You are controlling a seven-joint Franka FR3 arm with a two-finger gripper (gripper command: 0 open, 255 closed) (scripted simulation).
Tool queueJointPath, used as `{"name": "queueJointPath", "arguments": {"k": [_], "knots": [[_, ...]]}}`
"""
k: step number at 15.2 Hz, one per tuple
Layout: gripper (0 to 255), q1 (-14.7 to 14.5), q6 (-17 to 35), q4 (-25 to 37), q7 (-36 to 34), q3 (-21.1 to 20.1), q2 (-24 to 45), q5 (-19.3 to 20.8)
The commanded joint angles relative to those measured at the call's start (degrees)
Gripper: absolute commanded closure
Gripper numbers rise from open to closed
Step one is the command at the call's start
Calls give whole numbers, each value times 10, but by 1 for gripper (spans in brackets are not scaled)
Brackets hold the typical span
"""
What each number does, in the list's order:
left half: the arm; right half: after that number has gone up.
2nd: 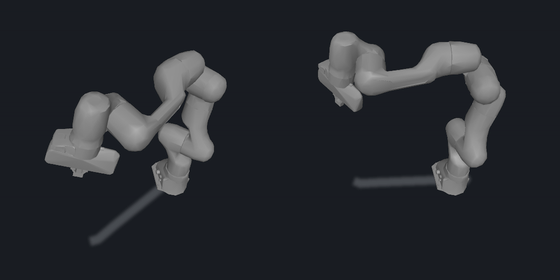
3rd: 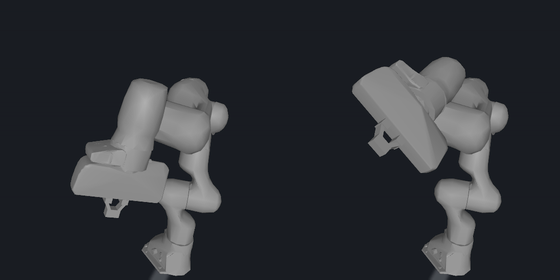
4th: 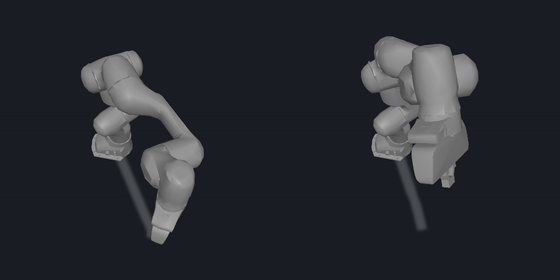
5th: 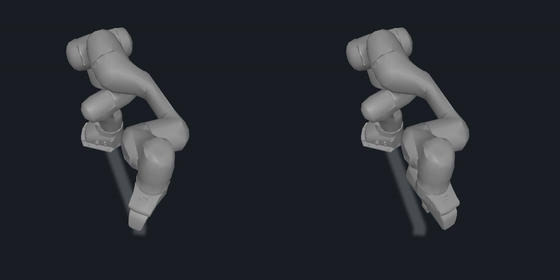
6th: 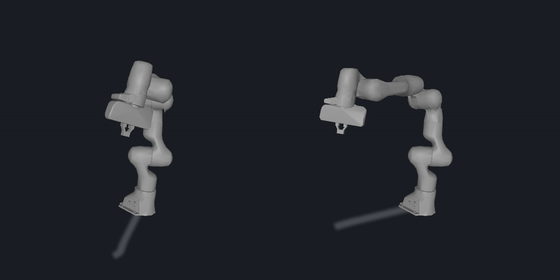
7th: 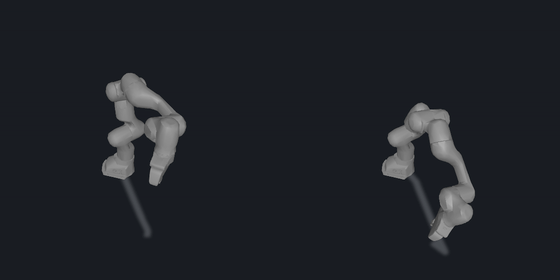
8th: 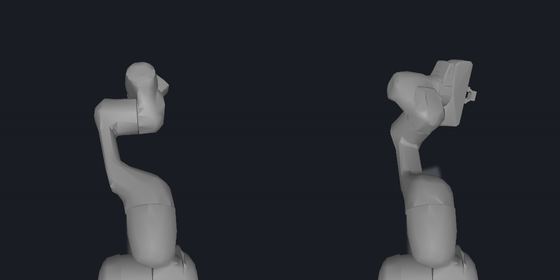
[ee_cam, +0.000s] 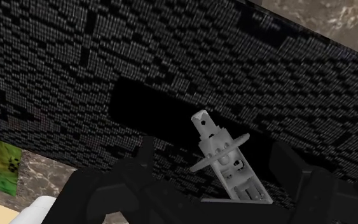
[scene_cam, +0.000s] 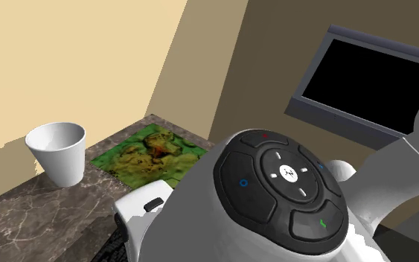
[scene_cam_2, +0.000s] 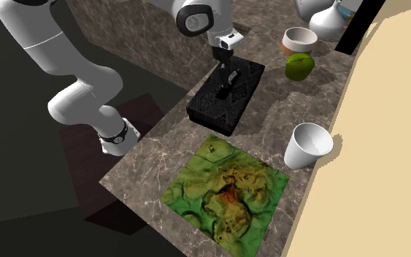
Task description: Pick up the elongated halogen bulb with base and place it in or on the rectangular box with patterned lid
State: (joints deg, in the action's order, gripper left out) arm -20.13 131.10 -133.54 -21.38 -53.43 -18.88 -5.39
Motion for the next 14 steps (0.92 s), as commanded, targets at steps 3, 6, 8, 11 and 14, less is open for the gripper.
{"name": "queueJointPath", "arguments": {"k": [3, 6, 8, 11, 14], "knots": [[0, -9, -21, 8, 8, 11, -15, -11], [0, -29, -78, 36, 24, 38, -48, -31], [0, -30, -78, 36, 24, 38, -48, -31], [0, -30, -78, 36, 24, 38, -48, -31], [0, -30, -78, 36, 24, 38, -48, -31]]}}
